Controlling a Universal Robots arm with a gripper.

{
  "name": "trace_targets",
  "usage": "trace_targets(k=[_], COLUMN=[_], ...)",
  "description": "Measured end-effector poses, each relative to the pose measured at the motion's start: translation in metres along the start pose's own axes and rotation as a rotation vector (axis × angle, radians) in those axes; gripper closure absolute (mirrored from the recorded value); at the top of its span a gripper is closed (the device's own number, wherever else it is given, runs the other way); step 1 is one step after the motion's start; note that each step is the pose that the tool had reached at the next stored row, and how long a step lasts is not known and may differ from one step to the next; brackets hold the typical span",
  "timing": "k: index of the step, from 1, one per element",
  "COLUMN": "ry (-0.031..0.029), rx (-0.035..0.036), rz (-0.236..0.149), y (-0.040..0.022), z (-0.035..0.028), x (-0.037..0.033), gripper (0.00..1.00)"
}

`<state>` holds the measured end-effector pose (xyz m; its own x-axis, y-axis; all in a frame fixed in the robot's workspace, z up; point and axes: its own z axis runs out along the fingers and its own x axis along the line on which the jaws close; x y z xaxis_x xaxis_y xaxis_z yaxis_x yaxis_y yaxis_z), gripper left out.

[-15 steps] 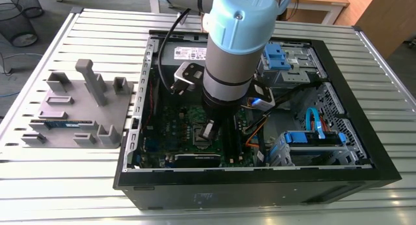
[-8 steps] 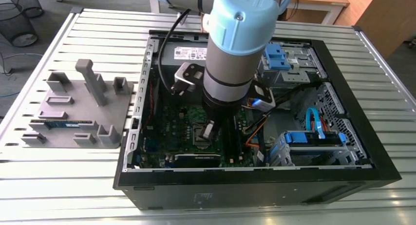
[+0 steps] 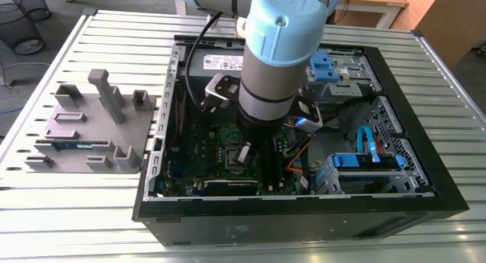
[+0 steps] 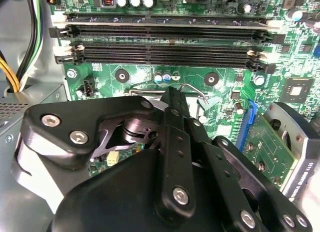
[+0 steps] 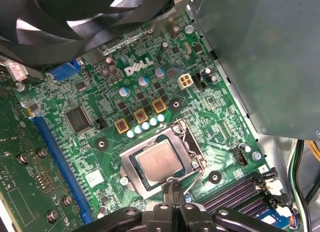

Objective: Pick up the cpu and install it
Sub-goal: 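Install the first cpu locking lever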

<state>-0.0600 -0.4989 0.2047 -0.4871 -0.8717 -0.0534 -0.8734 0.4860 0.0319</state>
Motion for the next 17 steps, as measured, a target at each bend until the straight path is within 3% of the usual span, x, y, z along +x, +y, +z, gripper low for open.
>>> trace_targets(k=[17], ry=[0.0001], rx=[0.0024], rz=[0.032], y=[-0.0021], z=[0.0037], x=[0.0000], gripper=[0.89])
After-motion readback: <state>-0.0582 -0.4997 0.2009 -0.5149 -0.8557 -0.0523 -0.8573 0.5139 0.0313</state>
